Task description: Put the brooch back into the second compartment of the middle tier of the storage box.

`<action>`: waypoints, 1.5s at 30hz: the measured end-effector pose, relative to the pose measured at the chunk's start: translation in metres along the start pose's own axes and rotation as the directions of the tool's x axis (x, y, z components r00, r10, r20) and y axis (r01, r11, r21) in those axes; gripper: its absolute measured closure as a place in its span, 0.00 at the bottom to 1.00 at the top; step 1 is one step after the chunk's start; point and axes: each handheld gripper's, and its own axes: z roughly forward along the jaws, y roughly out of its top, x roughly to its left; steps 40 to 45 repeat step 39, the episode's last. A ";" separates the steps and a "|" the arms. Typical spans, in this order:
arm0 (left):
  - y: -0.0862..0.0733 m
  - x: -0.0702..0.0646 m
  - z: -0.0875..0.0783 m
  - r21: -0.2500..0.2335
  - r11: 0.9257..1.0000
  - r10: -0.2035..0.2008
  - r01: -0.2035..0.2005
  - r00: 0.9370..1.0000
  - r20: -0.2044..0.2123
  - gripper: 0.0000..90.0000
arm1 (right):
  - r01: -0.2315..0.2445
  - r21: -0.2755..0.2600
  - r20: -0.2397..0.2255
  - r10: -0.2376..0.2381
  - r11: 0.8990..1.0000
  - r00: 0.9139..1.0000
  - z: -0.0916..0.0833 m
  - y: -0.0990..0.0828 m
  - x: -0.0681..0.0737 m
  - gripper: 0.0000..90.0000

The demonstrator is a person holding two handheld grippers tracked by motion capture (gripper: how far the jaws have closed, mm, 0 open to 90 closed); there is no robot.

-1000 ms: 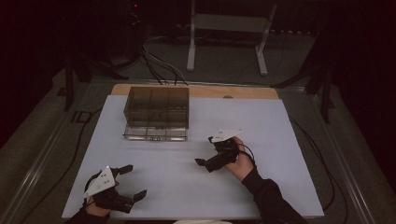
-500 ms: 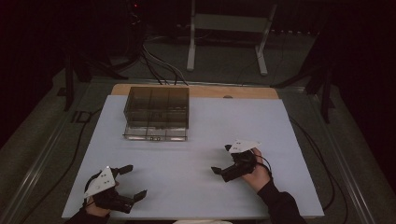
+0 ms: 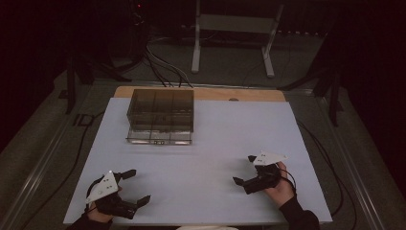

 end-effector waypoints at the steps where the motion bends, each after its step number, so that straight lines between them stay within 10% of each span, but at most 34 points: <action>1: 0.000 0.000 0.000 -0.001 1.000 -0.002 0.002 1.000 0.000 0.01 | -0.004 0.002 0.004 0.004 1.000 1.000 -0.002 -0.003 -0.001 0.00; 20: 0.000 -0.001 0.001 0.009 1.000 0.004 -0.004 1.000 0.000 0.01 | -0.095 -0.001 0.078 0.094 0.996 0.992 -0.038 -0.052 -0.018 0.00; 45: 0.000 -0.001 0.002 0.009 1.000 0.006 -0.006 1.000 0.006 0.01 | -0.058 0.002 0.079 0.057 0.998 0.995 -0.028 -0.046 -0.013 0.00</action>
